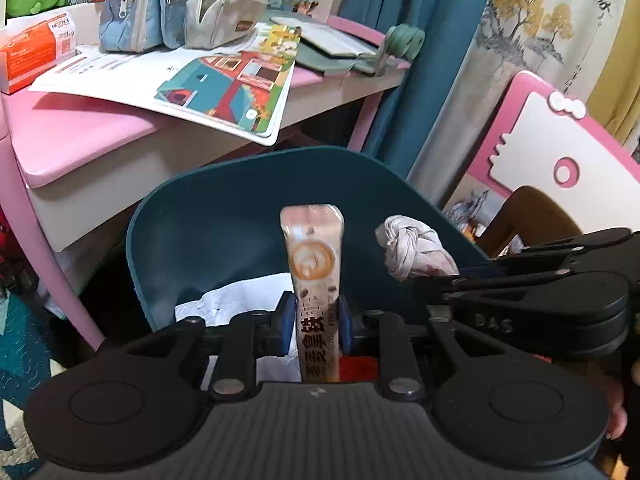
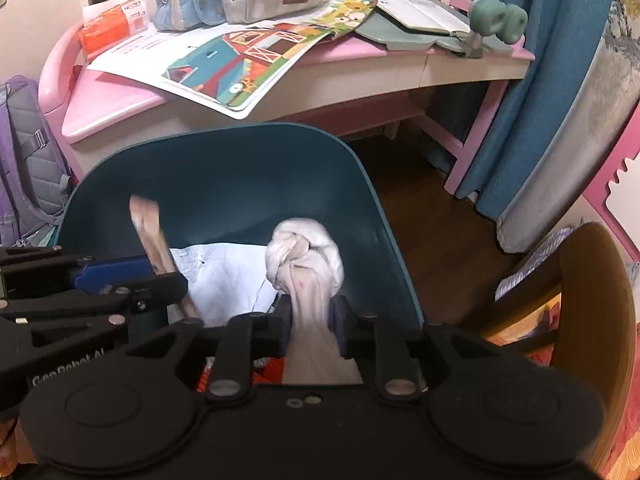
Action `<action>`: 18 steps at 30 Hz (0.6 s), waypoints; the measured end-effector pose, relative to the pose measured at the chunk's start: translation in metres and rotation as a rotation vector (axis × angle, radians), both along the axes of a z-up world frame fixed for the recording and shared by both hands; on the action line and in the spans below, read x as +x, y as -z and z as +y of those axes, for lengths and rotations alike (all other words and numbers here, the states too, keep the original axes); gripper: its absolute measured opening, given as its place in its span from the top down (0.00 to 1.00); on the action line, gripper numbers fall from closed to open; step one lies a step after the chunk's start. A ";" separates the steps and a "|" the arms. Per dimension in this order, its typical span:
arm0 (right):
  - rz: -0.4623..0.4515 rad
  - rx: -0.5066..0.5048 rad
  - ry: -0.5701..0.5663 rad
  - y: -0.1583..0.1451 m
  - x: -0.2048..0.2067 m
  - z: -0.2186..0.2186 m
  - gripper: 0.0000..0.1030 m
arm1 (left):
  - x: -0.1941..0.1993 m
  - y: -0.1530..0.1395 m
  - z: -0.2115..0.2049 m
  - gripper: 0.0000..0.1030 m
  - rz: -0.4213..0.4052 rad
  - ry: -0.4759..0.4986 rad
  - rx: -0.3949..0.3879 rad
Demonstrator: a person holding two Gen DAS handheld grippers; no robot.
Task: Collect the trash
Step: 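Open the left tool over the bin while the right releases the tissue into it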
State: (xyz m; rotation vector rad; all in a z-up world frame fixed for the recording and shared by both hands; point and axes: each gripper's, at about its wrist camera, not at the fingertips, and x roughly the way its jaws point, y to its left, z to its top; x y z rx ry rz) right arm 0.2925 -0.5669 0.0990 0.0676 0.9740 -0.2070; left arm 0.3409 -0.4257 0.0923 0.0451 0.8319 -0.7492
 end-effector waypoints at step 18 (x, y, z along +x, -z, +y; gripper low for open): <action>-0.187 0.027 -0.037 -0.047 -0.073 0.025 0.42 | -0.038 -0.042 0.043 0.25 -0.087 -0.036 -0.081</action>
